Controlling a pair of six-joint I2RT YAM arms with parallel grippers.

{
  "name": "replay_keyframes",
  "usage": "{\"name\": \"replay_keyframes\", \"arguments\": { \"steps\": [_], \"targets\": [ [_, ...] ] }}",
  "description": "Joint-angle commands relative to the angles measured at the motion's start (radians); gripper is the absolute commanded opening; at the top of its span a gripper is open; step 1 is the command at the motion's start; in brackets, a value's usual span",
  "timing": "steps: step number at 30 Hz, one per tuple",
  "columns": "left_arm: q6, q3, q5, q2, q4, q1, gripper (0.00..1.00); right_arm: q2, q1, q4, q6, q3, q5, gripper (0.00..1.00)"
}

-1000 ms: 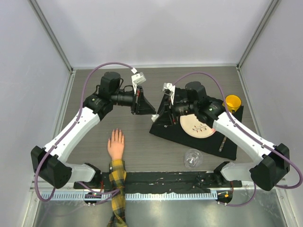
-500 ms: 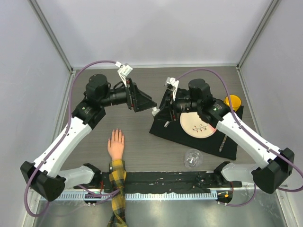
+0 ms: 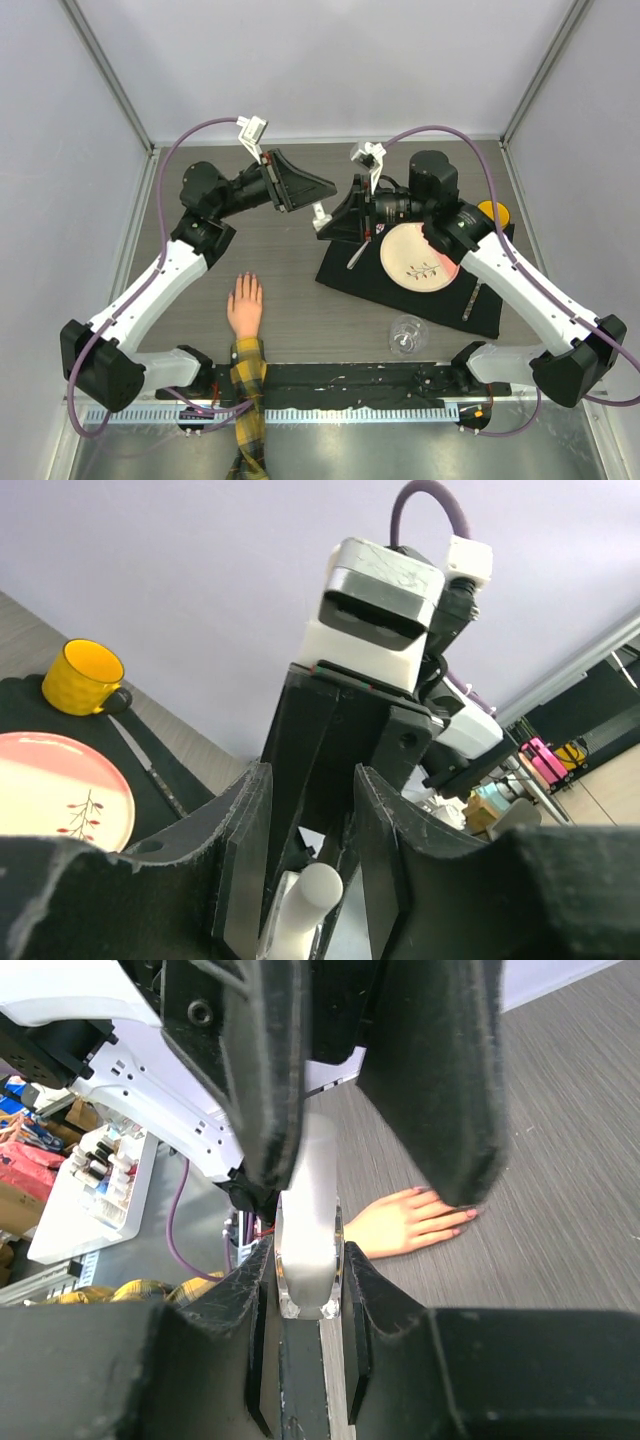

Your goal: Paint the nails

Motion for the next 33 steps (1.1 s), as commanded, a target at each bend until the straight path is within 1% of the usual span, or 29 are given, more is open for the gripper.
{"name": "replay_keyframes", "arguments": {
  "steps": [1, 2, 5, 9, 12, 13, 15, 16, 17, 18, 19, 20, 21, 22, 23, 24, 25, 26, 27, 28, 29, 30, 33],
  "targets": [
    [-0.025, -0.005, 0.054, -0.044, 0.077, 0.004, 0.42, -0.017, -0.011, 0.109, 0.053, 0.02, -0.002, 0.0],
    [-0.018, -0.01, 0.059, -0.048, 0.066, 0.004, 0.44, -0.016, -0.015, 0.117, 0.059, 0.018, 0.0, 0.0],
    [0.018, -0.023, 0.07, -0.07, 0.01, 0.004, 0.46, -0.009, -0.024, 0.133, 0.074, 0.026, -0.003, 0.0],
    [0.038, -0.028, 0.087, -0.084, -0.01, 0.004, 0.48, 0.001, -0.027, 0.16, 0.094, 0.026, -0.008, 0.0],
    [0.066, -0.02, 0.082, -0.085, -0.033, 0.004, 0.38, 0.006, -0.028, 0.16, 0.093, 0.029, -0.005, 0.0],
    [0.077, -0.016, 0.081, -0.085, -0.056, 0.004, 0.33, 0.006, -0.027, 0.159, 0.091, 0.031, 0.001, 0.0],
    [0.094, 0.0, 0.073, -0.076, -0.061, 0.001, 0.25, 0.008, -0.027, 0.151, 0.085, 0.035, 0.014, 0.0],
    [0.107, 0.006, 0.062, -0.075, -0.079, 0.001, 0.16, 0.011, -0.027, 0.146, 0.082, 0.038, 0.023, 0.0],
    [0.127, 0.015, 0.018, -0.078, -0.11, -0.007, 0.05, 0.011, -0.027, 0.139, 0.076, 0.04, 0.065, 0.0],
    [0.217, 0.048, -0.028, -0.082, -0.166, -0.013, 0.0, 0.006, -0.025, 0.11, 0.05, 0.04, 0.104, 0.0],
    [0.276, 0.073, -0.078, -0.084, -0.332, -0.024, 0.0, -0.005, -0.025, 0.085, 0.03, 0.045, 0.157, 0.0],
    [0.338, 0.107, -0.138, -0.084, -0.434, -0.06, 0.0, -0.011, -0.004, 0.052, -0.001, 0.051, 0.364, 0.0],
    [0.454, 0.187, -0.401, -0.079, -0.674, -0.091, 0.0, -0.017, 0.024, -0.047, -0.1, 0.064, 0.499, 0.0],
    [0.466, 0.237, -0.582, -0.069, -0.807, -0.129, 0.0, -0.028, 0.071, -0.097, -0.178, 0.093, 0.717, 0.0],
    [0.439, 0.286, -0.778, -0.052, -0.925, -0.207, 0.0, -0.029, 0.234, -0.119, -0.233, 0.094, 0.962, 0.0],
    [0.407, 0.394, -0.967, 0.018, -1.108, -0.232, 0.0, -0.023, 0.29, -0.101, -0.298, 0.088, 1.308, 0.0],
    [0.385, 0.442, -1.038, 0.046, -1.156, -0.263, 0.0, -0.014, 0.338, -0.088, -0.38, 0.094, 1.418, 0.0],
    [0.391, 0.495, -1.109, 0.071, -1.172, -0.35, 0.0, 0.013, 0.39, -0.067, -0.401, 0.103, 1.492, 0.0],
    [0.399, 0.5, -1.169, 0.082, -1.15, -0.392, 0.0, 0.027, 0.412, -0.059, -0.418, 0.117, 1.561, 0.0],
    [0.384, 0.491, -1.268, 0.076, -1.124, -0.432, 0.0, 0.041, 0.421, -0.059, -0.421, 0.138, 1.563, 0.0],
    [0.376, 0.474, -1.274, 0.067, -1.089, -0.432, 0.0, 0.055, 0.427, -0.059, -0.412, 0.146, 1.546, 0.0],
    [0.37, 0.43, -1.274, 0.057, -1.013, -0.432, 0.0, 0.051, 0.427, -0.046, -0.403, 0.146, 1.525, 0.0],
    [0.37, 0.379, -1.251, 0.025, -0.922, -0.431, 0.0, 0.021, 0.427, -0.019, -0.384, 0.117, 1.445, 0.0]
  ]
}}
